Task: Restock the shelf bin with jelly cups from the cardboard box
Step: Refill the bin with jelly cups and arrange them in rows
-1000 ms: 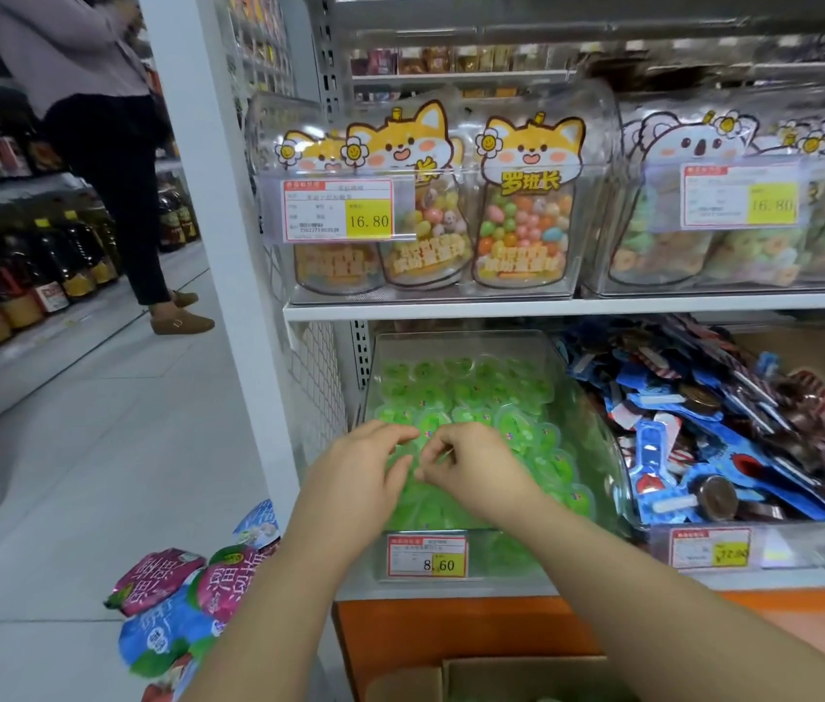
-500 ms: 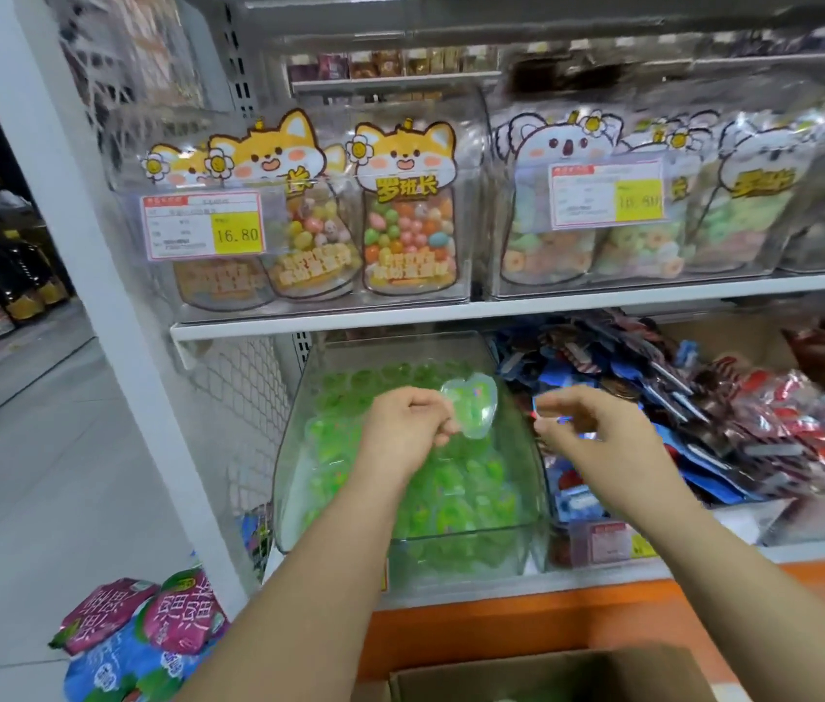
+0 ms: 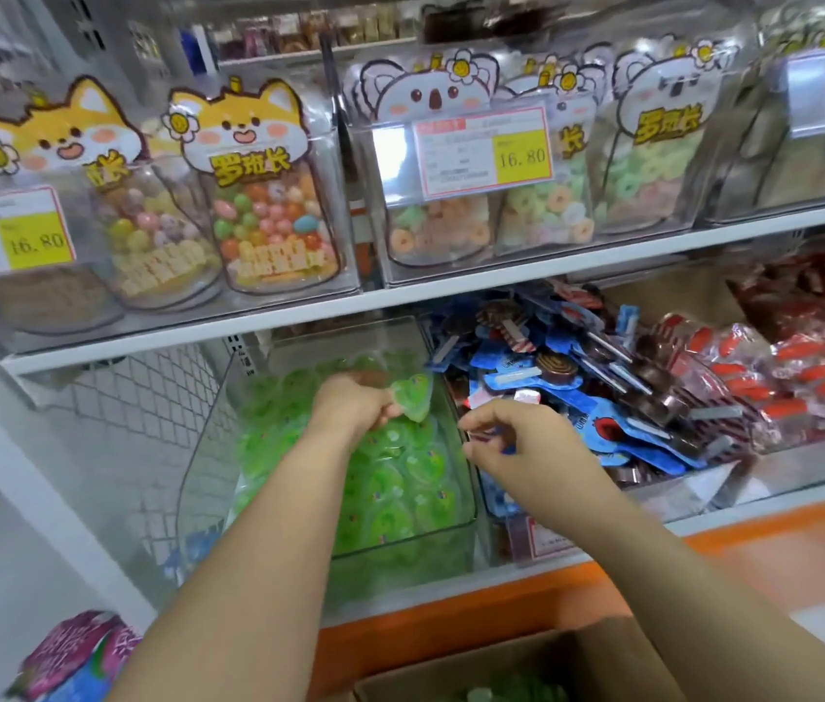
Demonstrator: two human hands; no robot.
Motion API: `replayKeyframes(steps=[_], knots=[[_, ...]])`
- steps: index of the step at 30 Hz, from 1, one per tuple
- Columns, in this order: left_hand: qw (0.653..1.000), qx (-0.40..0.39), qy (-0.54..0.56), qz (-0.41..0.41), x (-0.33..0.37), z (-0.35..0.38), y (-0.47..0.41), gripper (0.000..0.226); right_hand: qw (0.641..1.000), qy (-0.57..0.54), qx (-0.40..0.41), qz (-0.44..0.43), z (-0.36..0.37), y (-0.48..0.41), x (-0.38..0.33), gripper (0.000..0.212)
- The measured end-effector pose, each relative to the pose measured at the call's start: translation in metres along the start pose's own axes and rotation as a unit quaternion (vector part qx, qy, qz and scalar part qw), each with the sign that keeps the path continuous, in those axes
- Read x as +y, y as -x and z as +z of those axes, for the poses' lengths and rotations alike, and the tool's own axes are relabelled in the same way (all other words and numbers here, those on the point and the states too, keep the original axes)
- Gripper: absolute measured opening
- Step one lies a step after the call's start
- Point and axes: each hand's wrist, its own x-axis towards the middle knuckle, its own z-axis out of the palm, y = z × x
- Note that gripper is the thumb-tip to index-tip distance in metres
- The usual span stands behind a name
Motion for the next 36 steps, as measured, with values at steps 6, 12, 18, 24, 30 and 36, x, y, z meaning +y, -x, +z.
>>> replayKeyframes(steps=[6, 12, 18, 24, 30, 36], knots=[[1.000, -0.005, 0.003, 0.012, -0.008, -0.008, 0.004, 0.023, 1.000, 0.000, -0.012, 0.021, -0.001, 0.006, 0.001, 0.017], [0.996, -0.006, -0.077, 0.040, -0.001, 0.007, 0.002, 0.023, 1.000, -0.007, -0.010, 0.018, 0.003, 0.008, -0.004, 0.016], [0.994, -0.017, -0.105, 0.024, -0.001, 0.010, 0.000, 0.025, 0.999, -0.018, -0.013, 0.028, 0.004, 0.005, -0.002, 0.017], [0.995, -0.010, -0.098, 0.022, -0.004, 0.009, 0.001, 0.023, 0.995, 0.088, 0.031, -0.042, 0.009, 0.004, -0.003, 0.023], [0.993, -0.007, -0.104, 0.049, -0.003, 0.003, 0.010, 0.027, 0.897, 0.387, 0.056, -0.208, 0.060, -0.016, -0.024, 0.036], [0.989, -0.018, -0.110, 0.093, -0.012, -0.005, 0.017, 0.022, 0.860, 0.475, 0.049, -0.177, 0.062, -0.044, -0.024, 0.028]])
